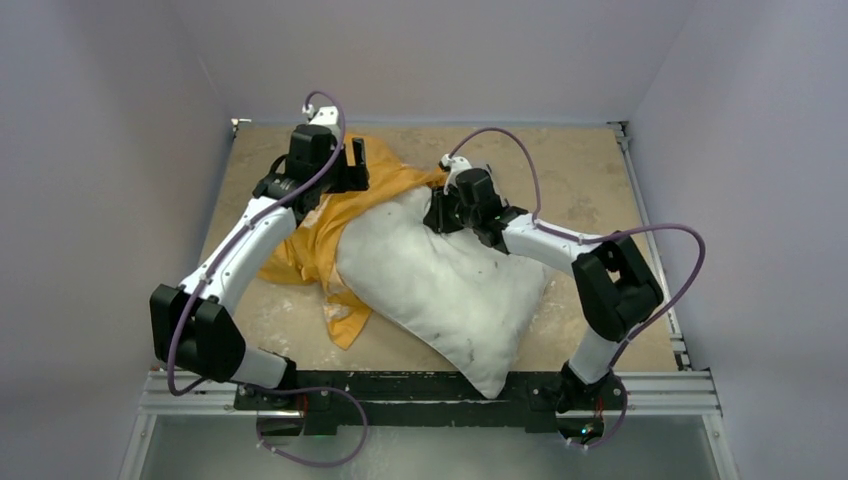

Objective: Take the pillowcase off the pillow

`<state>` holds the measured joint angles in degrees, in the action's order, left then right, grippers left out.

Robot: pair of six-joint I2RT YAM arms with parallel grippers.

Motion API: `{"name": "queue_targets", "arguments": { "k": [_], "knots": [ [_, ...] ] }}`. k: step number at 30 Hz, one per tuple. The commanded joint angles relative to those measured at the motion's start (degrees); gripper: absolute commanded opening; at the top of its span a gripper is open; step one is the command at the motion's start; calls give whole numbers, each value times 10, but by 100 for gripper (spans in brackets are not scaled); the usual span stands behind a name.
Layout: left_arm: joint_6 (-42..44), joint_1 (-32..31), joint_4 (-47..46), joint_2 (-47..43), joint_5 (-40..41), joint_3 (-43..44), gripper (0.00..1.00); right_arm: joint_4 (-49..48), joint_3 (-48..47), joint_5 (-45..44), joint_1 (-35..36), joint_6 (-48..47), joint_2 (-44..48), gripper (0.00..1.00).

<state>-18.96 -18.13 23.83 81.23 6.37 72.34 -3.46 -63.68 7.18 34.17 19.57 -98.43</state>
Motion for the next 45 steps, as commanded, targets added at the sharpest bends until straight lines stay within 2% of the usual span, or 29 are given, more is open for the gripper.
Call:
{"name": "queue_targets", "arguments": {
  "k": [1,9,18,20,23,25,28,29,32,39,45],
  "knots": [
    [21,-13,6,37,-2,58,85,-57,25,-10,35,8,23,1],
    [30,-62,17,102,-91,118,85,-65,45,-60,79,23,121,0],
    [58,-107,27,162,-67,158,85,-68,45,-70,96,31,158,0],
    [66,-114,29,184,-29,162,79,-65,43,-82,101,33,160,0],
    [82,-115,50,222,45,181,59,-59,43,-95,105,37,171,0],
    [87,-115,55,242,112,187,42,-57,48,-101,105,39,189,0],
    [100,-113,59,256,184,194,7,-40,53,-125,106,48,228,0],
    [106,-111,59,255,210,193,0,-30,54,-138,105,55,242,0],
    [111,-83,38,233,266,166,0,17,52,-174,105,88,299,0],
    [93,38,-24,182,331,87,0,103,20,-287,104,138,445,0],
    [82,84,-34,190,333,82,0,175,-24,-377,104,175,499,0]
  ]
}}
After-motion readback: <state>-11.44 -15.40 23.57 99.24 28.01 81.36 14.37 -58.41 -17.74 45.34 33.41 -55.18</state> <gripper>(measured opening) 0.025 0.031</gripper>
